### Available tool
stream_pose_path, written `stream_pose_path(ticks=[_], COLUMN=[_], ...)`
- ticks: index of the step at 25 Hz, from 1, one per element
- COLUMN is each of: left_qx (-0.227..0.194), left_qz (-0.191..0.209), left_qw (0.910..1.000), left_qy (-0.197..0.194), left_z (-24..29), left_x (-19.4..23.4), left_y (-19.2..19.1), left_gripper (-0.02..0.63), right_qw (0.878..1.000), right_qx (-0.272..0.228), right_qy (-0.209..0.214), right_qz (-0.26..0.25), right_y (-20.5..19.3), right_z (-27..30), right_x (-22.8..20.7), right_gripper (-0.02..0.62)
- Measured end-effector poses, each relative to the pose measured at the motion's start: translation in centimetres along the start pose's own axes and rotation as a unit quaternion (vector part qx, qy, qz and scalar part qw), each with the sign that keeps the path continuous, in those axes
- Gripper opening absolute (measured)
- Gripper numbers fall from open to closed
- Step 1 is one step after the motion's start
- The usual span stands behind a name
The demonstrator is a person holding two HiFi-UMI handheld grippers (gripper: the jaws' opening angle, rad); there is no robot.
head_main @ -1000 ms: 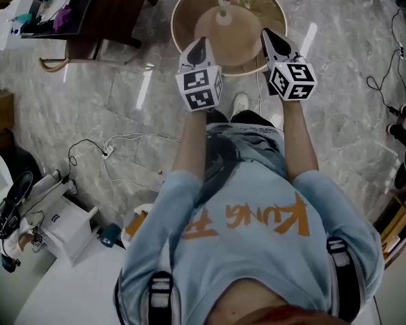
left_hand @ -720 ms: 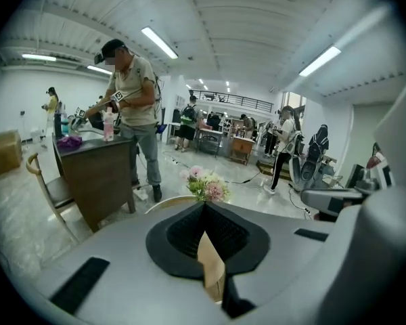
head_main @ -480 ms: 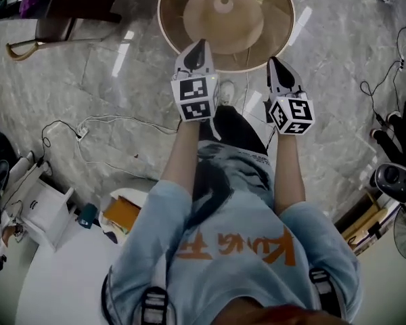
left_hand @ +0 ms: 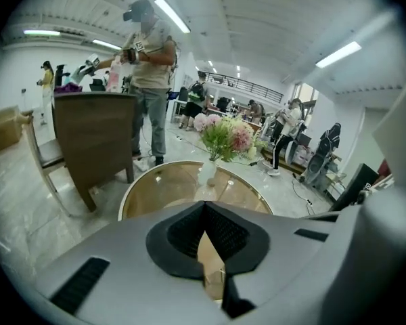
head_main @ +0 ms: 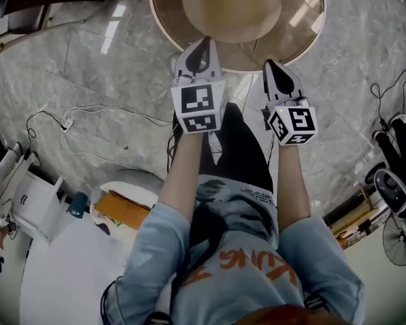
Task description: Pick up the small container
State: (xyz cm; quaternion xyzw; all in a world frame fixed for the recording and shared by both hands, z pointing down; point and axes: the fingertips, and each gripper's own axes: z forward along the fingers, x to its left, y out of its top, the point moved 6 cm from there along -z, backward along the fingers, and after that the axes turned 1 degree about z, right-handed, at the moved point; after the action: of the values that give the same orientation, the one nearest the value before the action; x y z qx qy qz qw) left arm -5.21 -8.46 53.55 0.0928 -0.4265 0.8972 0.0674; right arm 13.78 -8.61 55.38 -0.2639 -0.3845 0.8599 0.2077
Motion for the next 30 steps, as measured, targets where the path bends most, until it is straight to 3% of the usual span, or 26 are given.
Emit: stream_pose_path(ticks=[11,15,19,24,30], left_qx=[0.03,0.038,0.028,0.025,0.047], left_qz=[-0.058,-0.054,-0.033,0.018,0.043], left_qw=[0.9976,0.9978,0.9991,0.999,0.9969], left_qy=[0.024,0.011,-0.002,-0.032,-0.047], left_z=[4.2,4.6,5.2,6.3,8.3], left_x=[3.9,3.8,4.1,4.1,6.0], left_y=[-7.0,-7.3,-6.8,-6.6,-6.4], left_gripper=[0.023,0.023,0.023,0.023,0.023], right_qw=[1.0,1.0,1.0,1.0,0.999], right_qx=[0.022,0.016,0.012,-0.001,-0.009], right_qy=[0.008,-0.022,-0.026,-0.031,-0.04], right_qz=[0.015,0.014,0.007,-0.007,-0.034], right_y=[-4.1,-3.9,-3.3,-2.5,-0.8], right_z=[8.2,9.5,12.3,15.4,19.3], right_x=[-0.7,-1.2,-1.7,-3.3,-4.1], right_gripper=[0.014,0.02,0.068,0.064,0.061])
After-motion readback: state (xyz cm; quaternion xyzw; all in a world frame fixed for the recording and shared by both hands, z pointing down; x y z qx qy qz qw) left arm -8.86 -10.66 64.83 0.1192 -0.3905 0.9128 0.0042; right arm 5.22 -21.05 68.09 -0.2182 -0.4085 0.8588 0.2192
